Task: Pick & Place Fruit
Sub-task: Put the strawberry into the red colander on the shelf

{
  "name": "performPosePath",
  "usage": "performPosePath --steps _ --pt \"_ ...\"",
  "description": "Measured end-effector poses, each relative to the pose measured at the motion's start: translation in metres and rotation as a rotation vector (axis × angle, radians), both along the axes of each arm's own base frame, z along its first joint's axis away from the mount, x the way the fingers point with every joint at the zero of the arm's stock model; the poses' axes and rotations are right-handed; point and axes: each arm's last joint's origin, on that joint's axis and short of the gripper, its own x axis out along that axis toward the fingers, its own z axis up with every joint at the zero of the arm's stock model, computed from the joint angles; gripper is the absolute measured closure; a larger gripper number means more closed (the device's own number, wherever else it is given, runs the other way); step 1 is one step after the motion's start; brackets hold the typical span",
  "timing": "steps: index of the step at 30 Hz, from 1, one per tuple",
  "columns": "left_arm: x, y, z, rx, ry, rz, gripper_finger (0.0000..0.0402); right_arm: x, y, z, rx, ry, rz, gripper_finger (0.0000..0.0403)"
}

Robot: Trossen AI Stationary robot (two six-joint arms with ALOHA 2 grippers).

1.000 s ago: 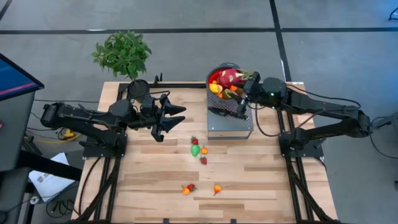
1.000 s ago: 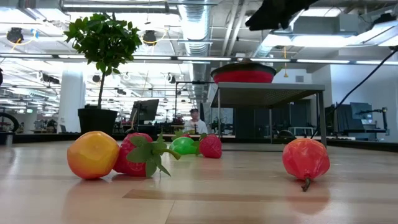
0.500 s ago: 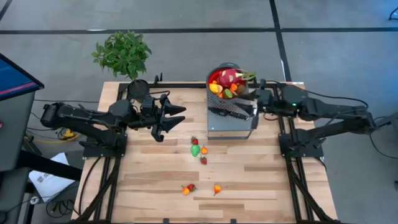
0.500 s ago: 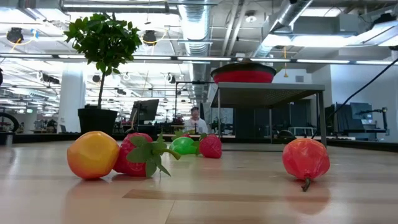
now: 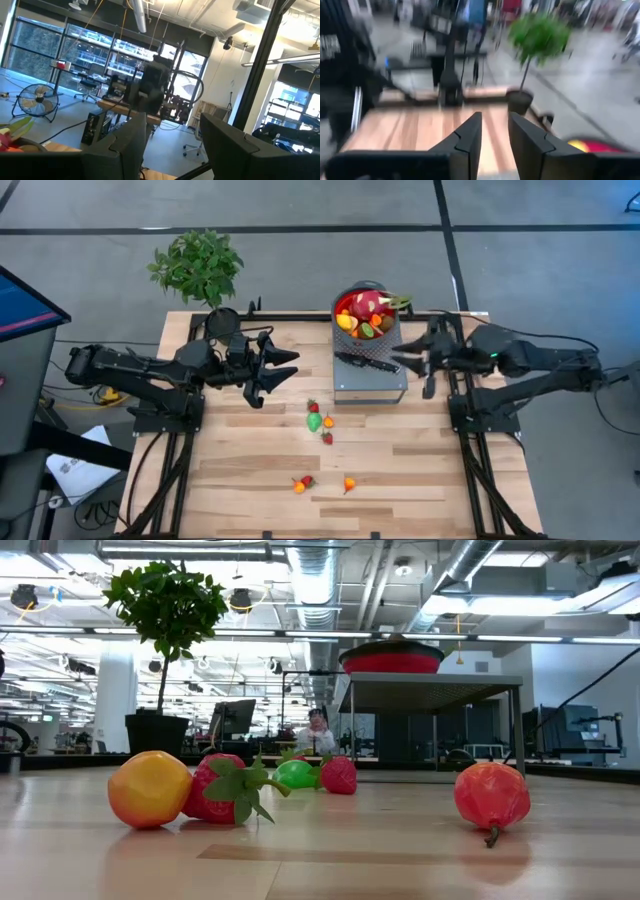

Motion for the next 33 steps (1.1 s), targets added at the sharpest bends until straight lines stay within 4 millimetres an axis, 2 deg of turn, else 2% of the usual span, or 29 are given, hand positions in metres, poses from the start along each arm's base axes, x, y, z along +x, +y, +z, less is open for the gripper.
performPosePath --steps 5,11,14,19,22,29,33 --pt "0.0 0.0 0.0 0.0 0.0 0.0 0.0221 0.018 0.003 -0.021 0.009 0.165 0.007 0.0324" --pt "0.0 0.0 0.0 -0.002 0.002 -0.001 0.0221 0.028 0.01 -0.029 0.011 0.229 0.037 0.0343" --pt "0.0 0.0 -0.001 -0.02 0.012 -0.007 0.0221 0.026 0.018 -0.03 -0.003 0.233 0.082 0.0359" --pt "0.001 0.0 -0.002 -0.02 0.018 -0.007 0.0221 0.011 0.026 -0.027 -0.015 0.238 0.134 0.0397" --pt "0.001 0.0 -0.002 -0.02 0.018 -0.007 0.0221 0.0 0.027 -0.029 -0.023 0.219 0.151 0.0395" --pt "0.001 0.0 -0.002 -0.02 0.018 -0.007 0.0221 -0.023 0.018 -0.057 -0.014 0.155 0.125 0.0396" --pt "0.001 0.0 -0.002 -0.02 0.018 -0.007 0.0221 -0.04 0.015 -0.066 -0.003 0.071 0.128 0.0401"
